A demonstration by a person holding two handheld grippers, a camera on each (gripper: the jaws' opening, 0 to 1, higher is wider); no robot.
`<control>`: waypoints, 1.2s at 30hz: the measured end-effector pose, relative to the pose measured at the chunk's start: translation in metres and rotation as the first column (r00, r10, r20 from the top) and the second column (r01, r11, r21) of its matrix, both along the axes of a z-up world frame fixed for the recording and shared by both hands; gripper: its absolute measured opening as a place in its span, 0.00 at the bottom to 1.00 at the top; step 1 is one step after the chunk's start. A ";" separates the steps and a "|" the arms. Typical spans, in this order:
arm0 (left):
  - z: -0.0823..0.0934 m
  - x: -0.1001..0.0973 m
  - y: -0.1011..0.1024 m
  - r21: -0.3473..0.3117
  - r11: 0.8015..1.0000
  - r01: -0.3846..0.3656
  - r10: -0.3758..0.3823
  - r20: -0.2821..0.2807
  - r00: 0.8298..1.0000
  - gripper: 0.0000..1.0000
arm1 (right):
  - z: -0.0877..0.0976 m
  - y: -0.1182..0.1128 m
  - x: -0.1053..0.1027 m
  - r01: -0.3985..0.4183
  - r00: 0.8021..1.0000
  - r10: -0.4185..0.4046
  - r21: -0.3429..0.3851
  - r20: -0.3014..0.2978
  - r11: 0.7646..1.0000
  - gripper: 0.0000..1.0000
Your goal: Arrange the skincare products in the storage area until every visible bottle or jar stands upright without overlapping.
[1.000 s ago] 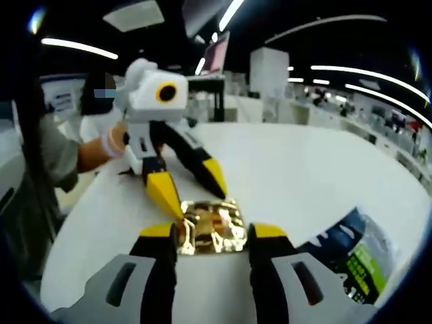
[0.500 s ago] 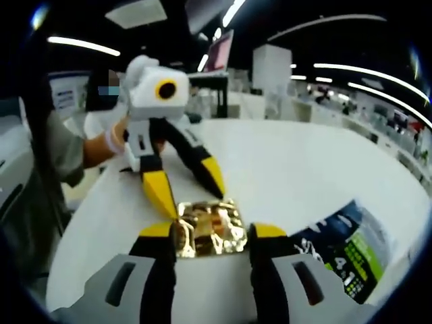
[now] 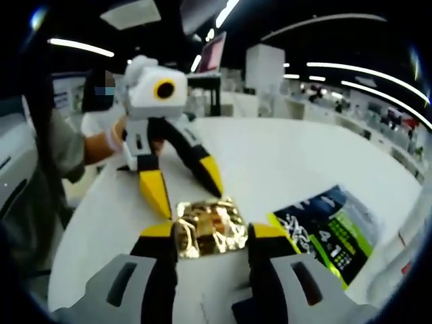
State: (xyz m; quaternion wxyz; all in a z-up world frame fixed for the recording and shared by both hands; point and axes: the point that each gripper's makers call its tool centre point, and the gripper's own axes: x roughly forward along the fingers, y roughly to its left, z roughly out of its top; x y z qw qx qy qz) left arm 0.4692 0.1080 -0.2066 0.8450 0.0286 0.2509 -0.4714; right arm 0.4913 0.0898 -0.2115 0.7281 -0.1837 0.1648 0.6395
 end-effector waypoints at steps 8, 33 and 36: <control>0.000 0.012 -0.011 -0.007 1.000 0.009 -0.009 -0.006 1.000 0.39 | 0.002 -0.014 0.003 0.013 1.000 -0.013 -0.006 0.014 1.000 0.38; 0.017 0.027 -0.012 -0.108 0.993 -0.044 0.043 -0.011 0.999 0.40 | 0.025 -0.027 0.010 0.070 0.997 -0.068 0.102 -0.023 0.992 0.45; 0.030 0.027 -0.005 -0.164 0.984 -0.065 0.064 -0.014 0.998 0.46 | 0.039 -0.033 0.015 0.098 0.995 -0.096 0.147 -0.016 0.984 0.47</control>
